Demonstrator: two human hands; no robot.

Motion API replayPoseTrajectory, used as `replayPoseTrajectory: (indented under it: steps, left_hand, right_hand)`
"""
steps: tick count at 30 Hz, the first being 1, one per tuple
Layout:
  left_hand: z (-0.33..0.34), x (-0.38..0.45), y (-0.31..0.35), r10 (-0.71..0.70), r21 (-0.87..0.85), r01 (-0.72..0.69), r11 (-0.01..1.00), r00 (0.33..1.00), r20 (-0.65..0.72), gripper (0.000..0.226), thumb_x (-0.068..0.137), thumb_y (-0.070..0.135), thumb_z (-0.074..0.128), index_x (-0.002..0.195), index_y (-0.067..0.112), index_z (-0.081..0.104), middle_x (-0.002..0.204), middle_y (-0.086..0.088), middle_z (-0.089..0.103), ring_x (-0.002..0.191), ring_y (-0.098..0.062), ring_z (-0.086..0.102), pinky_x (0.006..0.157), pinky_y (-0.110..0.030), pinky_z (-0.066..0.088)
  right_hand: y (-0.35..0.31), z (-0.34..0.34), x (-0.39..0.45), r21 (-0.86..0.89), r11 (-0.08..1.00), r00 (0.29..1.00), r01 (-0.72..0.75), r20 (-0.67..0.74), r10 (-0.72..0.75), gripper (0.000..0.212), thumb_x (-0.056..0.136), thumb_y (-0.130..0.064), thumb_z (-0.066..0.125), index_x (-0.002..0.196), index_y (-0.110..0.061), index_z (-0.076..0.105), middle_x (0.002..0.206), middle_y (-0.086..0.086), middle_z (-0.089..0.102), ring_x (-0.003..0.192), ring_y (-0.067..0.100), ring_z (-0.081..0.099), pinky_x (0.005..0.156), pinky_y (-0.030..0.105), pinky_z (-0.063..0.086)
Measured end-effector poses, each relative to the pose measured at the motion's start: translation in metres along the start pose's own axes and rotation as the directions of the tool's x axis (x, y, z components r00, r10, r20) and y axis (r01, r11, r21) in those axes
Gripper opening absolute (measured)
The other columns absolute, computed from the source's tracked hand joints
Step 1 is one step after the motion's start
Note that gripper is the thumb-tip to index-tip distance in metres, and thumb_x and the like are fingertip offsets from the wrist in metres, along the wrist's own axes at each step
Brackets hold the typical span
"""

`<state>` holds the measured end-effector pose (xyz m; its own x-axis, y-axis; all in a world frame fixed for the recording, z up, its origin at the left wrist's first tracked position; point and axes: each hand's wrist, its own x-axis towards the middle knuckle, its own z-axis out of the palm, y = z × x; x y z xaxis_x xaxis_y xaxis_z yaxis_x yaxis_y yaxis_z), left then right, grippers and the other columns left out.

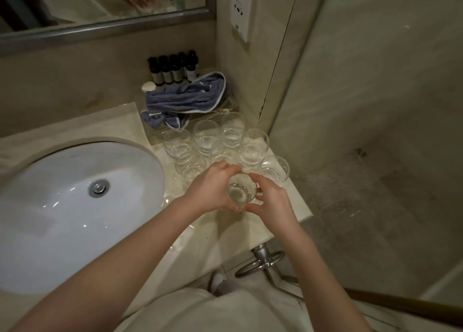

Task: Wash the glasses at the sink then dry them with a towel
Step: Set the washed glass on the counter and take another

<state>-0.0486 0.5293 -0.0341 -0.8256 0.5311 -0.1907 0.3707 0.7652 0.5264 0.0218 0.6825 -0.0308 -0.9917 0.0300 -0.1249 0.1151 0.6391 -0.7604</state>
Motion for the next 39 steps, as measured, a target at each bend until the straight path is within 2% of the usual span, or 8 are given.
replayPoseTrajectory:
  steps: [4,13,20,24,27,31,36,39]
  left_hand:
    - [0.004,0.003,0.001,-0.008,-0.019,0.007,1.0,1.0,-0.012,0.09,0.054,0.03,0.091,0.135,0.018,0.053,0.122,-0.004,0.05,0.111,-0.022,0.053,0.088,-0.034,0.047]
    - [0.01,0.005,0.003,-0.045,-0.042,0.044,0.998,0.999,-0.024,0.092,0.056,0.032,0.092,0.137,0.015,0.052,0.123,-0.007,0.048,0.108,-0.025,0.056,0.087,-0.028,0.043]
    - [0.01,0.008,0.003,-0.061,-0.055,0.059,0.997,0.997,-0.049,0.089,0.059,0.027,0.091,0.138,0.016,0.052,0.126,-0.006,0.048,0.111,-0.023,0.055,0.083,-0.019,0.036]
    - [0.01,0.007,0.004,-0.062,-0.012,0.062,0.998,0.996,-0.059,0.088,0.061,0.028,0.09,0.139,0.015,0.05,0.127,-0.006,0.042,0.111,-0.023,0.053,0.086,-0.026,0.042]
    - [0.01,0.007,0.006,-0.066,0.029,0.068,0.997,0.996,-0.065,0.088,0.062,0.03,0.089,0.14,0.017,0.049,0.128,-0.006,0.038,0.11,-0.022,0.051,0.083,-0.027,0.042]
    - [0.008,0.009,0.009,-0.081,0.057,0.083,0.995,0.996,-0.043,0.088,0.065,0.029,0.087,0.141,0.015,0.045,0.131,-0.007,0.038,0.117,-0.023,0.047,0.09,-0.029,0.041]
    - [0.007,0.012,0.015,-0.101,0.078,0.103,0.992,0.994,-0.033,0.085,0.064,0.026,0.087,0.138,0.009,0.048,0.127,-0.009,0.04,0.116,-0.025,0.048,0.09,-0.035,0.047]
    - [0.008,0.013,0.016,-0.11,0.094,0.113,0.989,0.993,-0.037,0.083,0.065,0.026,0.087,0.136,0.007,0.048,0.128,-0.009,0.04,0.117,-0.026,0.048,0.091,-0.035,0.047]
  right_hand:
    - [0.007,0.003,0.007,-0.052,0.999,1.0,-0.016,0.012,0.017,0.076,0.069,-0.007,0.083,0.137,-0.014,0.05,0.127,0.007,0.058,0.11,0.022,0.058,0.093,0.041,0.05]
    - [0.011,0.002,0.017,-0.16,0.987,0.999,0.01,0.046,-0.003,0.076,0.069,-0.01,0.084,0.137,-0.011,0.05,0.127,0.008,0.055,0.113,0.024,0.056,0.09,0.042,0.05]
    - [0.01,0.0,0.023,-0.263,0.965,0.998,0.016,0.065,0.001,0.077,0.074,-0.016,0.081,0.141,-0.012,0.045,0.134,0.007,0.053,0.119,0.022,0.053,0.088,0.027,0.041]
    - [0.006,0.0,0.025,-0.278,0.96,0.997,0.017,0.073,0.003,0.077,0.077,-0.015,0.079,0.144,-0.011,0.041,0.141,0.007,0.05,0.128,0.022,0.047,0.091,0.027,0.038]
    - [0.005,-0.001,0.025,-0.331,0.943,0.995,0.042,0.1,-0.01,0.077,0.079,-0.016,0.077,0.146,-0.011,0.037,0.145,0.007,0.046,0.13,0.023,0.046,0.093,0.028,0.038]
    - [0.005,-0.001,0.026,-0.389,0.919,0.992,0.064,0.124,-0.016,0.077,0.082,-0.019,0.075,0.147,-0.012,0.035,0.144,0.006,0.046,0.128,0.023,0.047,0.091,0.029,0.039]
    - [0.004,-0.005,0.03,-0.439,0.894,0.989,0.088,0.149,-0.024,0.078,0.082,-0.022,0.075,0.147,-0.012,0.033,0.145,0.006,0.045,0.128,0.024,0.048,0.095,0.029,0.039]
    - [0.004,-0.008,0.034,-0.436,0.895,0.987,0.098,0.159,-0.03,0.079,0.079,-0.019,0.077,0.146,-0.011,0.036,0.142,0.007,0.049,0.12,0.025,0.055,0.094,0.033,0.043]
